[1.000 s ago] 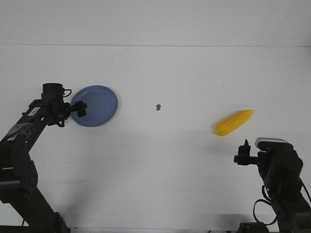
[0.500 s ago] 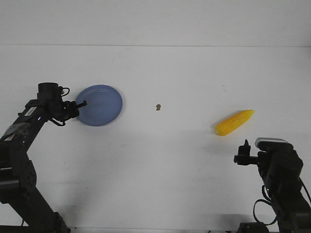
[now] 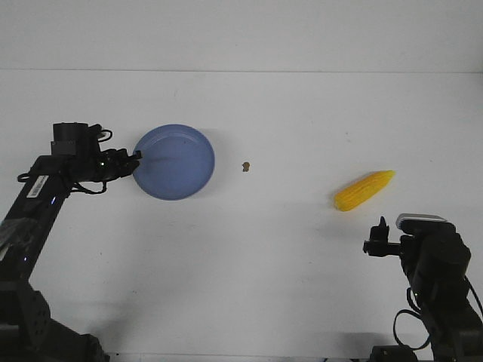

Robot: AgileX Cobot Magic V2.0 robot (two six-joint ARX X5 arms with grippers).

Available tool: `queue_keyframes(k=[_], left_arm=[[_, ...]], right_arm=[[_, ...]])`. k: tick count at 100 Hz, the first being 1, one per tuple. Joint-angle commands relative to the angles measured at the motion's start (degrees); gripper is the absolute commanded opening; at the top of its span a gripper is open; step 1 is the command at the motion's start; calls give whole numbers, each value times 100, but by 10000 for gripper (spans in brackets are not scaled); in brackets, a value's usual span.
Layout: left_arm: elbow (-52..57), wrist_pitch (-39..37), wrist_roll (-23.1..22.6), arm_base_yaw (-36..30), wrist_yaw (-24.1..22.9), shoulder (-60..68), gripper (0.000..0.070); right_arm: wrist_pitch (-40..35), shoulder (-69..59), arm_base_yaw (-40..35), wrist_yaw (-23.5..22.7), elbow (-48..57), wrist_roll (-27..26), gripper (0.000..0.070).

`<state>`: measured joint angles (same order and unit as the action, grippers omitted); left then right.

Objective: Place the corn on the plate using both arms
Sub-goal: 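Push the blue plate with the left gripper toward the robot's center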

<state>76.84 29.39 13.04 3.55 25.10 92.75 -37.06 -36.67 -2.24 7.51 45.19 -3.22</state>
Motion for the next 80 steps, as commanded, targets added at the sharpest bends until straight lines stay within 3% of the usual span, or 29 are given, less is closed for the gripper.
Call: queue_keyframes(k=[1,40,80], left_arm=[[-96,55,35,-144,125,-151,6],[-1550,-149,170,-1574,264,-1510,6],[-2358,-1023,850,-2708,192,-1512,7]], right_arm=[[72,-13,-4,0,96,0,570],[87,-13,-4,0,96,0,570],[85,-13,-4,-2,96,0,570]])
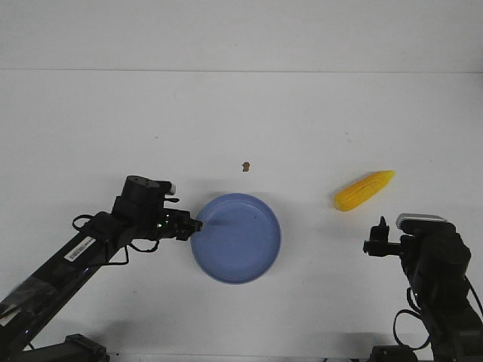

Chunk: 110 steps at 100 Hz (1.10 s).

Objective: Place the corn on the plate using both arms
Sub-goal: 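Push the blue plate with the left gripper toward the robot's center, then withdraw the left gripper from the plate toward the robot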

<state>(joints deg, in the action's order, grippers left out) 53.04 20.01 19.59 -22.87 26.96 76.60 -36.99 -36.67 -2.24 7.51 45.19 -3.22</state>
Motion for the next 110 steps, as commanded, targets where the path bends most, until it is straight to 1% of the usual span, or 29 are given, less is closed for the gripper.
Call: queue_keyframes(k=[1,11,23,45,93,98,110], left_arm=[[15,-85,195,-81,-11,105,7],[-31,-83,192,-175,-188,210,7],[-39,-101,192,-223,-188,442,7],[-39,-365,223,-356,-188,883,7],[-39,-369,216,-614,-195,1303,19],[-39,-367,219,-619,-197,1303,48],[-39,-365,256,-619,-269,1303,202]], right_arm=[[79,-13,-4,-2,96,0,570],[79,-13,-4,-2,96,0,570],[79,-13,-4,-2,96,0,570],[79,-13,-4,0,96,0,570],[79,-13,-4,0,96,0,570],[79,-13,-4,0,96,0,570],[79,-13,-4,0,96,0,570]])
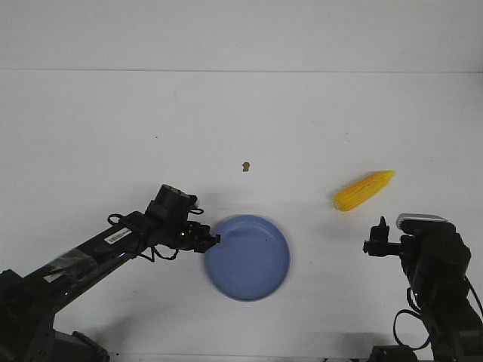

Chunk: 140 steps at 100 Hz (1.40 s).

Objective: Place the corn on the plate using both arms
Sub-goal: 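Withdraw the left gripper from the plate toward the robot, then lower the right gripper over the yellow corn and grasp it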

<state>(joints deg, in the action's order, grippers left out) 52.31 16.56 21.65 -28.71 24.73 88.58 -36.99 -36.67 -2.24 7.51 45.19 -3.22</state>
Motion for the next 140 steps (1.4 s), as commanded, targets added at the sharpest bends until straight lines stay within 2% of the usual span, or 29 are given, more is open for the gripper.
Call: queue_keyframes(k=[1,21,28,35,52,65,81,93,111,128,140], left_arm=[[33,-17,50,-35,-52,105,215],[33,-33,15,-35,-79,92,459],[33,-55,-76,-31,-81,74,517],[33,-101,-197,7,-96,15,544],[35,-210,-542,236,-188,-372,544],[35,-164,-1110,546,-424,-885,544],[35,-33,-1707,1051,-1005,-1539,544],[35,199,-2124,1482,-1674,-1980,544],[35,286,-2391,1952,-2323,-2356,544],[35,267,-2420,2065,-2350,-2382,544],[35,251,-2420,2065,-2350,-2382,544]], right_arm=[[79,-13,-4,0,96,0,570],[79,-13,-4,0,96,2,570],[79,-13,-4,0,96,2,570],[79,-13,-4,0,96,2,570],[79,-13,-4,2,96,2,570],[85,-13,-4,0,96,2,570],[98,-13,-4,0,96,2,570],[101,-13,-4,0,96,0,570],[175,-13,-4,-15,96,-57,570],[455,-205,-4,2,98,-619,569],[922,-726,0,4,111,-929,569]])
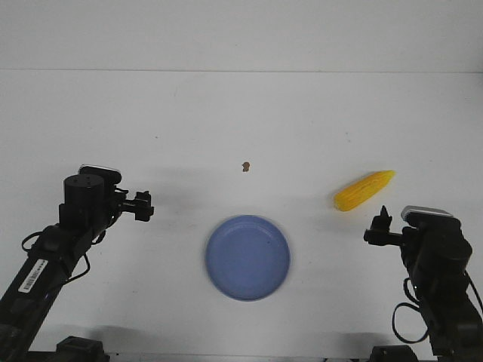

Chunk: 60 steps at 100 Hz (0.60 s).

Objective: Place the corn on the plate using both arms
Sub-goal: 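Lower the right gripper over the yellow corn and grasp it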

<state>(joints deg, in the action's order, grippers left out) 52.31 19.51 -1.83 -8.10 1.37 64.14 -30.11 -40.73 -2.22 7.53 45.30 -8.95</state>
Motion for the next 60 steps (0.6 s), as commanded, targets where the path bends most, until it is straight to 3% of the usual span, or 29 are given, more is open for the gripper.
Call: queue_keyframes(k=[1,22,60], left_arm=[[35,-42,-72,4,-13,61,544],[35,-87,-68,4,-13,61,544],[35,-144,-57,4,-13,61,544]], right_arm=[[278,-376,-2,2,105,-378,569],[918,-1871,4,0,382,-883,569],[903,-4015,98,-2,1475,-1502,570]])
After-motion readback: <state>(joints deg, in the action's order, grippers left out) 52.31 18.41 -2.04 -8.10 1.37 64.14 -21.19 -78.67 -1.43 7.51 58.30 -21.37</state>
